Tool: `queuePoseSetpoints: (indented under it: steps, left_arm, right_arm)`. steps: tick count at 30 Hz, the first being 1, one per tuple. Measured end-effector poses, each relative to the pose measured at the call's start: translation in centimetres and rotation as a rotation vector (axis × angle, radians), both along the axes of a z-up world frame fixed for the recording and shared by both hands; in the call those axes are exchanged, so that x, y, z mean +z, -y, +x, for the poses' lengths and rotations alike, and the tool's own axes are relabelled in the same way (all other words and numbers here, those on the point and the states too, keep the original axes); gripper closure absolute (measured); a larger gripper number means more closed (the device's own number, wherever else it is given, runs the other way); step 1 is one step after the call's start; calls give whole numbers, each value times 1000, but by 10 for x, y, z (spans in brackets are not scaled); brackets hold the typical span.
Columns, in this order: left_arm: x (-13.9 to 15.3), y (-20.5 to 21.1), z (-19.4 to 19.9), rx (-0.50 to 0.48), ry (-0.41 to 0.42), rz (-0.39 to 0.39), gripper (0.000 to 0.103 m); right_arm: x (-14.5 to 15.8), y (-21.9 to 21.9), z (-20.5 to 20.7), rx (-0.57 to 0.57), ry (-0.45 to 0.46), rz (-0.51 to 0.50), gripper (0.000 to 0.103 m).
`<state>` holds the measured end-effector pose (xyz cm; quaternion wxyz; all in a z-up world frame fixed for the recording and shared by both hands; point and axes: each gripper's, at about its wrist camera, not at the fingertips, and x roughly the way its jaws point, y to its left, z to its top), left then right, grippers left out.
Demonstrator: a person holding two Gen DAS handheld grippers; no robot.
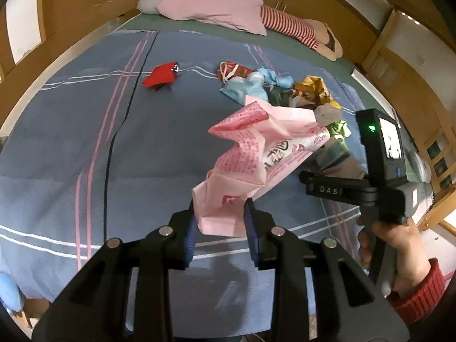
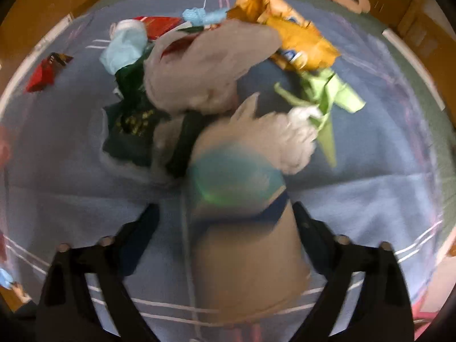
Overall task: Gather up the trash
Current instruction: 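Grasp the blue-striped paper cup with the right tool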
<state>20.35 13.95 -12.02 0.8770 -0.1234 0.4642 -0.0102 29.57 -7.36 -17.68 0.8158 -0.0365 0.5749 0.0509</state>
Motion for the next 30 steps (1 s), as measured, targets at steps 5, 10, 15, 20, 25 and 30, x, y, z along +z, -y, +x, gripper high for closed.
queuePoseSetpoints:
  steps: [5, 10, 15, 20, 25, 30]
  left_arm:
    - [-10, -11, 5, 69, -36, -22, 73]
    - [-22, -17, 7, 101, -85, -44, 73]
    - [-28, -20, 9, 106, -104, -68, 72]
    - [-32, -27, 8, 144, -108, -93, 72]
    - [-34, -27, 8, 145, -115, -99, 72]
    - [-35, -27, 9, 149, -122, -101, 72]
  right_arm:
    - [5, 3, -21, -11, -2, 60, 66]
    - [7, -3, -45, 16, -10, 84, 67]
    - [9, -12, -55, 76, -39, 115, 50]
    - [28, -8, -50, 71, 24, 93, 18]
    - [10, 10, -42, -23, -59, 17, 16]
    - [2, 13, -49, -33, -47, 18, 19]
